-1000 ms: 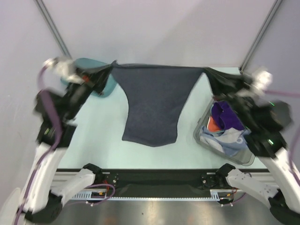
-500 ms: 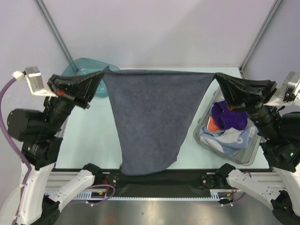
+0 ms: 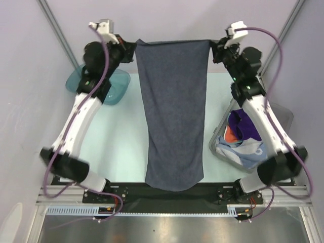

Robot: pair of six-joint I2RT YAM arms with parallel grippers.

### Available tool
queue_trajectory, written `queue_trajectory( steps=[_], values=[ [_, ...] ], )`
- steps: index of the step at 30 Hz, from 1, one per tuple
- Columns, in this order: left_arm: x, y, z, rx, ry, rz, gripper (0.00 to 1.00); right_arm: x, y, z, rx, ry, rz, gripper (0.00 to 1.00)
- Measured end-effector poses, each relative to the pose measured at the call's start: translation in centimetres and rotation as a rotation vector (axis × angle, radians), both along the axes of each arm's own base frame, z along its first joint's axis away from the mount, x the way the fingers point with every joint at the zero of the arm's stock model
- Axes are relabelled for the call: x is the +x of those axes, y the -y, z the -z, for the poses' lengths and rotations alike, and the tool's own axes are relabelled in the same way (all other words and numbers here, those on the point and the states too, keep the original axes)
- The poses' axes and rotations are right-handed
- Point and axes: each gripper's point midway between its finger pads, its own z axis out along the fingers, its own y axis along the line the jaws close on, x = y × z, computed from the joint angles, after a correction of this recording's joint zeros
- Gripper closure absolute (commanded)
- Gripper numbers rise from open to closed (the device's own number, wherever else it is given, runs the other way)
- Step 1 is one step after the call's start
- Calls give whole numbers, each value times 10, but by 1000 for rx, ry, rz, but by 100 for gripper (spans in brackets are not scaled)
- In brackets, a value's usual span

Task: Fold and stack the towels
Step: Flatten out the crumpled towel

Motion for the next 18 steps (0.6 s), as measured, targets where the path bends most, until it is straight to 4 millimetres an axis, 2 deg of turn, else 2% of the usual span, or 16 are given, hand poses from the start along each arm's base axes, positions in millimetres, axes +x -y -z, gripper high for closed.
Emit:
queue_trajectory(
  steps=[2, 4, 6, 8, 10, 13, 16, 18],
  values=[
    [49, -3, 41, 32, -81, -30, 100, 48, 1, 48, -19, -102, -7, 100],
    [91, -6, 77, 51, -147, -44, 100, 85, -1, 92, -23, -180, -31, 100],
    [124, -6, 107, 63, -188, -44, 100, 108, -3, 124, -20, -226, -57, 100],
    [148, -6, 132, 76, -218, -41, 100, 129, -6, 152, -16, -262, -93, 100],
    [168, -5, 152, 80, -234, -37, 100, 147, -10, 168, -8, -275, -125, 100],
    [185, -8, 173, 81, -245, -20, 99, 165, -14, 177, 2, -265, -166, 100],
    [193, -13, 181, 81, -245, -15, 99, 176, -21, 179, 4, -245, -214, 100],
    [194, -14, 179, 82, -230, -9, 100, 179, -25, 180, 1, -237, -243, 100]
  ],
)
